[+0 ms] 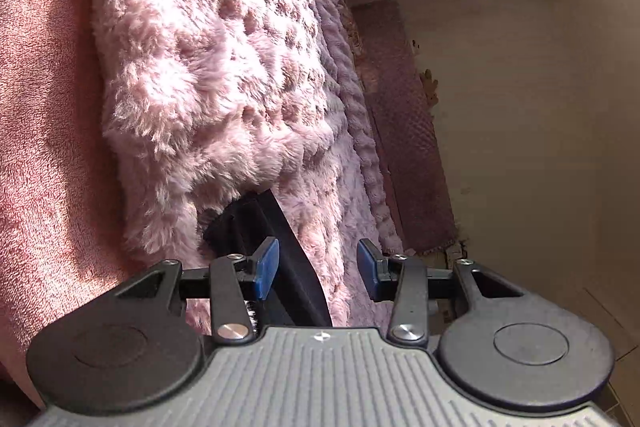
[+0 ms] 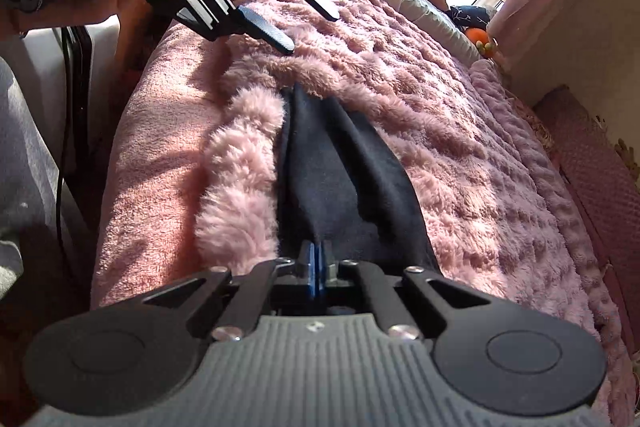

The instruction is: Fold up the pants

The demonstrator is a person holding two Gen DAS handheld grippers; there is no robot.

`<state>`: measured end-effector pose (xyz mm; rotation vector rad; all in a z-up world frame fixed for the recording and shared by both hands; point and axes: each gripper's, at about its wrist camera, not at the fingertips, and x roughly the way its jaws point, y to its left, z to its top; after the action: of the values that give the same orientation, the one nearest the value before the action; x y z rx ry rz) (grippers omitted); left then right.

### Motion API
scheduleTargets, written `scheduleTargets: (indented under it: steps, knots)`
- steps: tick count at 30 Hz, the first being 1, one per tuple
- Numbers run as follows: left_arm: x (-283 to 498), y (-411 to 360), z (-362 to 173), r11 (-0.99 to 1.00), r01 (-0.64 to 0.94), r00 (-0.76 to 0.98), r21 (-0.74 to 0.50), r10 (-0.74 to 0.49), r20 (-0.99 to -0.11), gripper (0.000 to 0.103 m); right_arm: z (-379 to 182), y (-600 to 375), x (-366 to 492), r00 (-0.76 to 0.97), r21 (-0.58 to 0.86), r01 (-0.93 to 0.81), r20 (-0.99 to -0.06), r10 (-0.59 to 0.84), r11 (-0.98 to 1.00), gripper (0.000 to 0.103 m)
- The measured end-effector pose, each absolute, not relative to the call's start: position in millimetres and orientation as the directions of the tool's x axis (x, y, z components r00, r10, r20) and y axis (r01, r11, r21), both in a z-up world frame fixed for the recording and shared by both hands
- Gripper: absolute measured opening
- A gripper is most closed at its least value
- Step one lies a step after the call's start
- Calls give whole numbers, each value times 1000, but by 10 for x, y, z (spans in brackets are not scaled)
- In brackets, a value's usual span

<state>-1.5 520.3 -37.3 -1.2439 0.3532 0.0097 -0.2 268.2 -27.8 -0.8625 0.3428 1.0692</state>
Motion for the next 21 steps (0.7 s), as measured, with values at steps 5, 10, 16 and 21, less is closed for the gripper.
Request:
scheduleTargets:
  steps: [5, 10, 16, 21]
  knots:
    - [80, 4902, -361, 447, -224, 898, -866, -249, -362, 47, -214, 2668, -27, 425, -403, -896, -663, 617, 184, 0]
    - [206, 4678, -360, 536, -115, 849, -836, -384, -363, 50, -124, 2526, 235, 185, -52, -977, -689, 701, 207, 43]
    - [404, 4239, -356, 676, -71, 749, -733, -450, -487, 51, 41, 2004, 904, 188, 153, -925, -613, 767, 349, 36]
    - [438, 3945, -290, 767, -26, 734, -641, -420, -534, 50, -39, 1683, 1643, 167, 297, -857, -614, 771, 422, 35]
